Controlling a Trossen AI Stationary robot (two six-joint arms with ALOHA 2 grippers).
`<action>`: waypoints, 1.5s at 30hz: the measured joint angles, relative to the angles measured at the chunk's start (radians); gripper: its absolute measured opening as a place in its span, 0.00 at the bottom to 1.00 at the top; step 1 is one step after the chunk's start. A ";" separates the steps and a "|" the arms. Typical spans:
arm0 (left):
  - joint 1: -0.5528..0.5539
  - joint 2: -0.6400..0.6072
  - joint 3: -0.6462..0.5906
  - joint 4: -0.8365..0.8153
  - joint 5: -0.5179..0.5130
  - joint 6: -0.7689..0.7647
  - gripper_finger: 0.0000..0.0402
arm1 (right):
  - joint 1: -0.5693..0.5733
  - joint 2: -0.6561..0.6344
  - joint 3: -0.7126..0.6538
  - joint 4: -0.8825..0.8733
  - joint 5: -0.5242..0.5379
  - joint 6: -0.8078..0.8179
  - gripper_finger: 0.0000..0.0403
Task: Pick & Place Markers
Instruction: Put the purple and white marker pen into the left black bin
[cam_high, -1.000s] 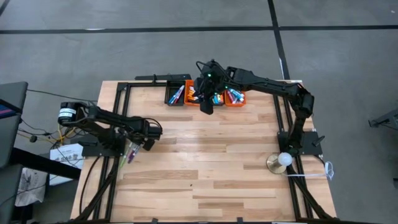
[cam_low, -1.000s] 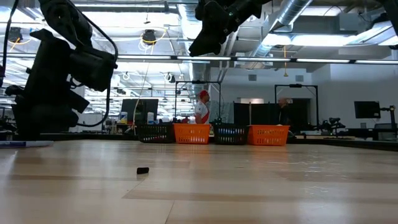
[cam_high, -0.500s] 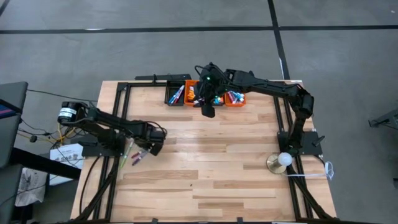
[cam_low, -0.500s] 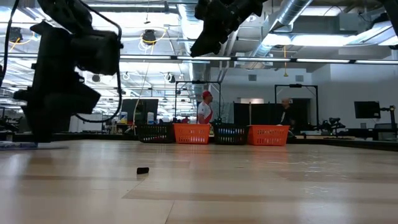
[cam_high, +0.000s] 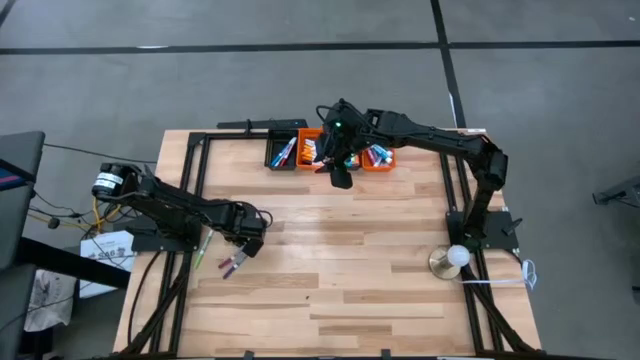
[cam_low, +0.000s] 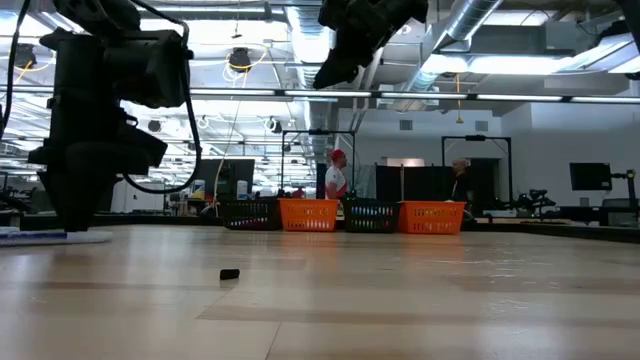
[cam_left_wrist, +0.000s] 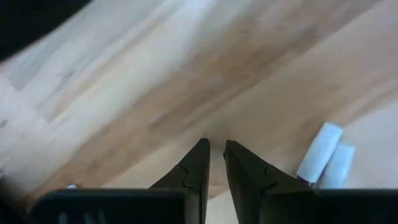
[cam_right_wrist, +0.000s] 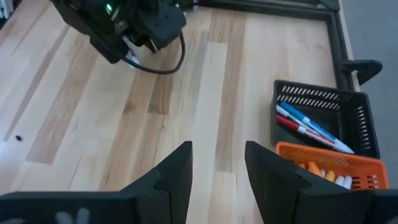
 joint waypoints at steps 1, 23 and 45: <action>-0.009 0.000 0.002 0.003 0.004 -0.001 0.12 | 0.002 -0.003 0.000 -0.007 0.001 -0.004 0.34; -0.208 0.000 0.134 -0.006 0.095 0.010 0.12 | 0.037 -0.024 0.000 -0.084 -0.001 -0.039 0.34; -0.261 -0.001 0.134 0.181 0.155 -0.028 0.35 | 0.038 -0.024 -0.001 -0.089 0.000 -0.038 0.35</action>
